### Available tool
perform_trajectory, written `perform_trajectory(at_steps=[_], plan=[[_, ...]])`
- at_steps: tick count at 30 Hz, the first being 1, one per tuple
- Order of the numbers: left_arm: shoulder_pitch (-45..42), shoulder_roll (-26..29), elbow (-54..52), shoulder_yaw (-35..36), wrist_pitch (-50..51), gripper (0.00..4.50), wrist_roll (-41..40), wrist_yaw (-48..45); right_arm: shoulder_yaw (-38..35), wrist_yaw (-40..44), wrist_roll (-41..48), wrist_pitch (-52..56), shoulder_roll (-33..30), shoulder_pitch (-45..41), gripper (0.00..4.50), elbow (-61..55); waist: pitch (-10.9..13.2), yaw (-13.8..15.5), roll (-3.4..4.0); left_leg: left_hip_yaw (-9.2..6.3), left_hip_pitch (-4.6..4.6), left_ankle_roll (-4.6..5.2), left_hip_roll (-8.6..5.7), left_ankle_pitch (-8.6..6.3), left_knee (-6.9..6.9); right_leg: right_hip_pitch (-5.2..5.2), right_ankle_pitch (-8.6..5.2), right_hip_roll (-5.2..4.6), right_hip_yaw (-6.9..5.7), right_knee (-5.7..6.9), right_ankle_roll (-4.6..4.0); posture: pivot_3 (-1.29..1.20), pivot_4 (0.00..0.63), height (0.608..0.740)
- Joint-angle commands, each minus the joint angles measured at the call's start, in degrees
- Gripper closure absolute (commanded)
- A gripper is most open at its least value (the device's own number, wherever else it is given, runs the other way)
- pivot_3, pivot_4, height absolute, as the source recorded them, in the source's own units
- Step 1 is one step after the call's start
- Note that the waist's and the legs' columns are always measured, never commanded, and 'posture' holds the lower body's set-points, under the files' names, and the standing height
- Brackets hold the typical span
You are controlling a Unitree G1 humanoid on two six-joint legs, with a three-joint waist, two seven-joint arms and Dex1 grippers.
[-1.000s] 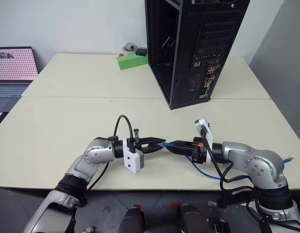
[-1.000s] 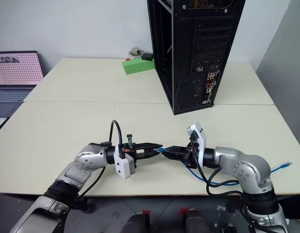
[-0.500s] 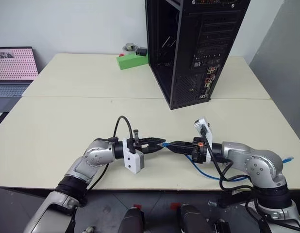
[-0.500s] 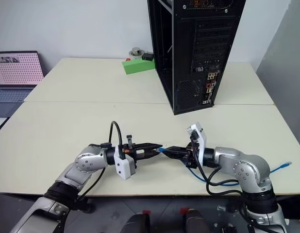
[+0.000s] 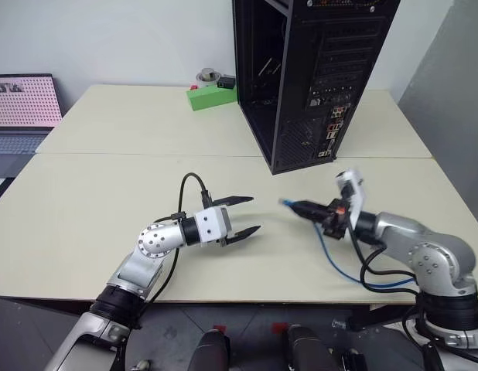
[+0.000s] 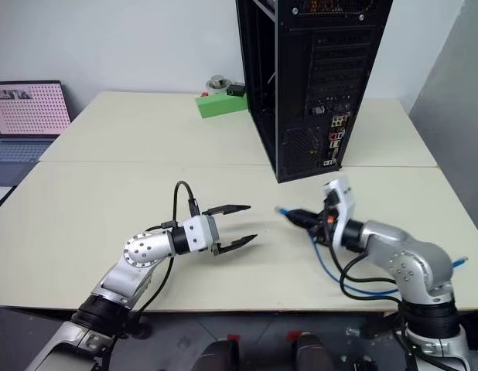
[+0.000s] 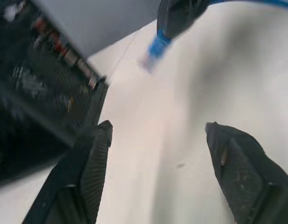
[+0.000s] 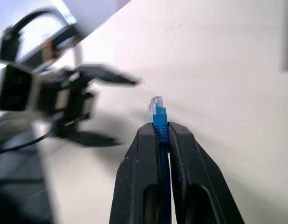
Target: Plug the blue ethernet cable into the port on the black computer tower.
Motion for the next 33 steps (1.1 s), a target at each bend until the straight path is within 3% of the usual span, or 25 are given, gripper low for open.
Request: perform_trajectory(at_steps=[1,5,11,23,33], plan=[[-2.8,-2.4,-8.6,3.0,18.2,1.19,-5.4,4.4,-1.3,-7.3,-8.9,-8.2,0.3,-2.3,4.5,-1.1,0.0,-0.1,0.0,0.0,0.0,0.0,0.0,0.0,0.0,0.0,0.0,0.0,0.0,0.0,0.0,0.0,0.15,0.74],[-8.3,-6.6,-13.0,3.6,34.9,1.19,-7.9,9.6,1.8,-16.4,-20.8,-16.6,3.5,-7.7,4.5,6.9,0.0,-0.1,0.0,0.0,0.01,0.0,0.0,0.0,0.02,-0.01,0.02,0.02,0.01,0.02,0.02,0.0,0.15,0.74],[-12.9,-10.7,-14.4,5.0,44.9,1.19,-7.0,14.9,2.7,-18.6,-26.7,-23.9,7.0,-14.2,4.5,19.1,0.0,-0.2,0.0,0.0,-0.03,0.0,0.0,0.0,-0.01,-0.05,0.01,0.03,0.03,-0.02,-0.02,0.0,0.15,0.74],[-12.8,-12.7,-18.1,5.5,49.5,1.19,-5.5,17.8,0.5,-16.0,-28.4,-36.2,10.2,-23.1,4.5,40.2,0.0,-0.2,0.01,0.01,-0.03,-0.01,-0.01,0.01,0.0,-0.03,0.18,0.02,0.04,-0.03,-0.29,0.0,0.15,0.74],[-12.4,-12.8,-19.3,5.9,50.8,1.19,-5.3,18.1,-0.2,-14.0,-28.9,-41.8,10.9,-25.4,4.5,47.1,0.0,-0.2,0.01,0.01,-0.02,-0.01,-0.01,0.01,-0.01,-0.04,0.18,0.02,0.04,-0.02,-0.29,0.0,0.15,0.74]])
